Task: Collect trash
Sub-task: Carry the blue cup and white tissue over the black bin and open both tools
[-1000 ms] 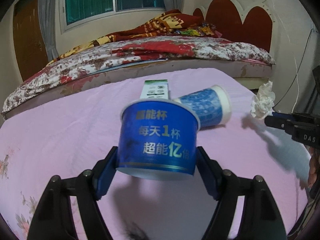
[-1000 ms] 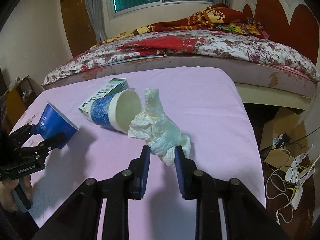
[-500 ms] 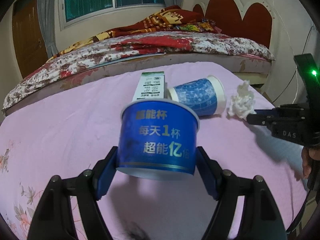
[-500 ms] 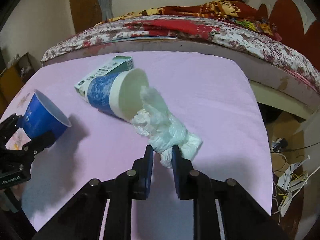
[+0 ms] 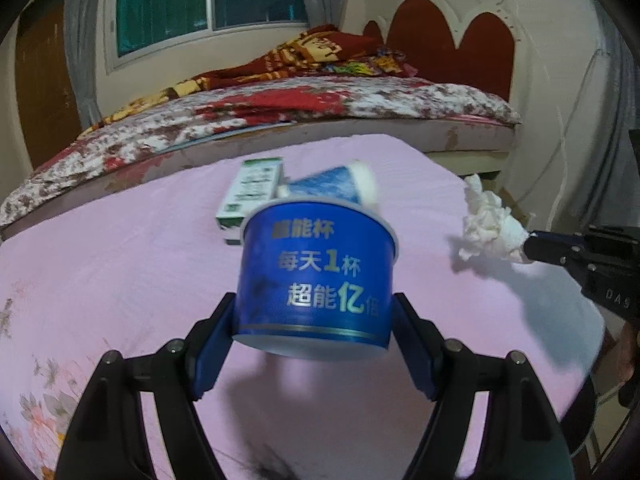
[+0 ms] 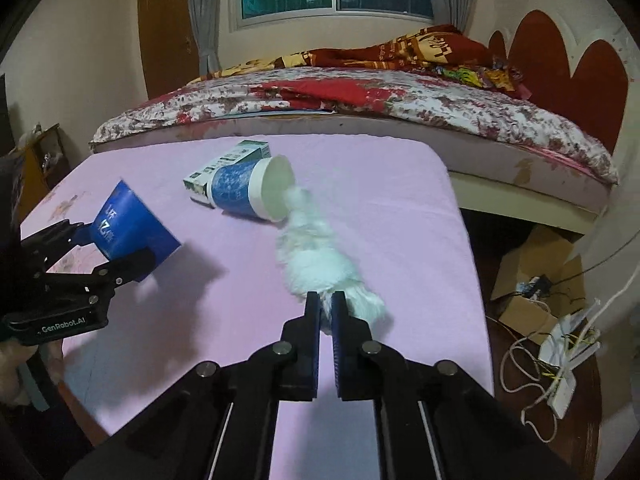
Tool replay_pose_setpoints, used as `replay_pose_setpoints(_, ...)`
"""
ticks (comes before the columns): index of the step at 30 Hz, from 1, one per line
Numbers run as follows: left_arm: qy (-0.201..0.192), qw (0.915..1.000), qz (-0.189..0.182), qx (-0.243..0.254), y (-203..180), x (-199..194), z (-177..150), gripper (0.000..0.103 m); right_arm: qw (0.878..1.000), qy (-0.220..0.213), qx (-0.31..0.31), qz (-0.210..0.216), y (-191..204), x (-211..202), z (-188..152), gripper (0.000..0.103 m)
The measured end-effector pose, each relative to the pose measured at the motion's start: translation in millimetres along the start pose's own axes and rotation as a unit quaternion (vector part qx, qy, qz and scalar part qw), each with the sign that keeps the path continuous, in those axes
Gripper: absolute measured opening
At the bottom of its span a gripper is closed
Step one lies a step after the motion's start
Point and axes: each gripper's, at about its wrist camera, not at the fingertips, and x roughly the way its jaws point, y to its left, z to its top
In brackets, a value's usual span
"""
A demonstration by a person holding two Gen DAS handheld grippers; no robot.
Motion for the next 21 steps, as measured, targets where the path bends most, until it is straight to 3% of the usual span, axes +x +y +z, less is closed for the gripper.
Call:
replay_pose_setpoints(15, -0.001, 1.0000, -0.002, -0.004, 1.3, -6.3, 2.1, 0.076, 1.000, 0.012, 0.019, 0.019, 2.9, 8.3, -2.1, 0.005)
replay_pose_setpoints(21, -0.005, 1.0000, -0.006, 0.000, -2.6, -15.6, -1.2, 0.076, 1.000, -0.012, 0.014, 0.012, 8.9, -16.2, -4.5, 0.005)
